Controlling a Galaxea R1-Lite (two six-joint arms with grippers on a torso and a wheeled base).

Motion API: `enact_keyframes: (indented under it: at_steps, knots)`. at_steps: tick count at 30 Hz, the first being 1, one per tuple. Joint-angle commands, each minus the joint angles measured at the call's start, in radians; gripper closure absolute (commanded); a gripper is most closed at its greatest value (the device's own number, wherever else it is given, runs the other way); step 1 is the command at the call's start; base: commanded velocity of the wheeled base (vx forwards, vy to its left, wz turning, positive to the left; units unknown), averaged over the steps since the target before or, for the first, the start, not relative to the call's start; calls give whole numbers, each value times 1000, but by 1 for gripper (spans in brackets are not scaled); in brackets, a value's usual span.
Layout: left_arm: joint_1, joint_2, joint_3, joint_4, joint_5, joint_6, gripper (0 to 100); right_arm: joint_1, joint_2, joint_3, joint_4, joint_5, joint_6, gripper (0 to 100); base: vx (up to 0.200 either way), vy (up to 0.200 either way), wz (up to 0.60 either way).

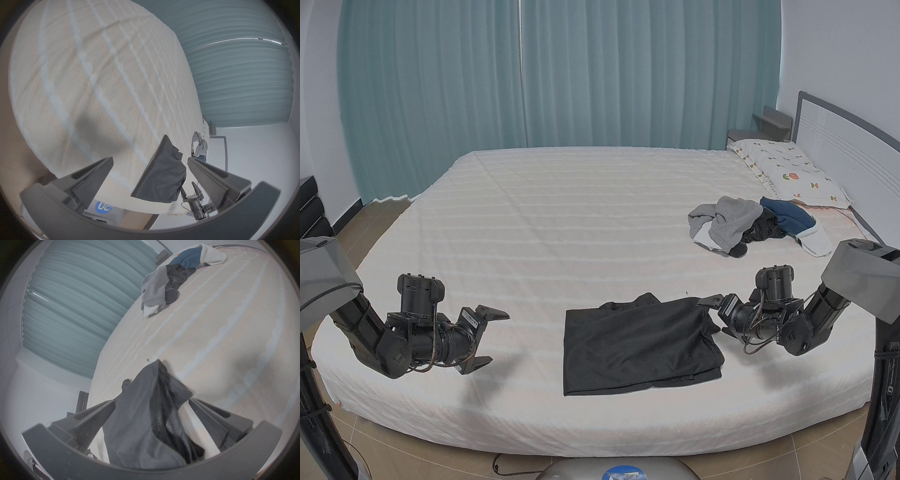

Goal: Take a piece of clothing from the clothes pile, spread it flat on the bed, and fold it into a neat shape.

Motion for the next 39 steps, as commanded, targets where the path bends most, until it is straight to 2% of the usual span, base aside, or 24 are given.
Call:
enact_keyframes:
  at_steps: [1,11,13,15,19,23,26,30,39]
  knots:
    - [-10,3,-7,0,-1,-1,0,8,-14,8,0,-1,0,0,0,-200,0]
    - [-10,20,-18,-2,7,4,0,15,-17,18,0,-1,-3,0,0,-200,0]
    - [-10,20,-18,-2,7,4,0,15,-17,18,0,-1,-3,0,0,0,0]
    - [-7,23,-27,0,28,2,0,72,-31,66,-18,-5,-19,0,0,0,0]
    - [-8,25,-26,0,27,1,0,121,-56,81,-75,-9,-17,0,0,0,0]
    - [-2,31,-27,0,28,-1,0,229,-97,64,-94,-7,98,0,0,0,0]
    - [1,31,-26,0,28,-1,0,278,-79,41,-97,4,130,0,0,0,0]
    - [12,31,-27,0,28,-1,0,321,-30,15,-98,-4,128,0,0,0,0]
    - [18,39,-30,0,28,-1,0,324,82,-48,-100,-9,128,0,0,0,0]
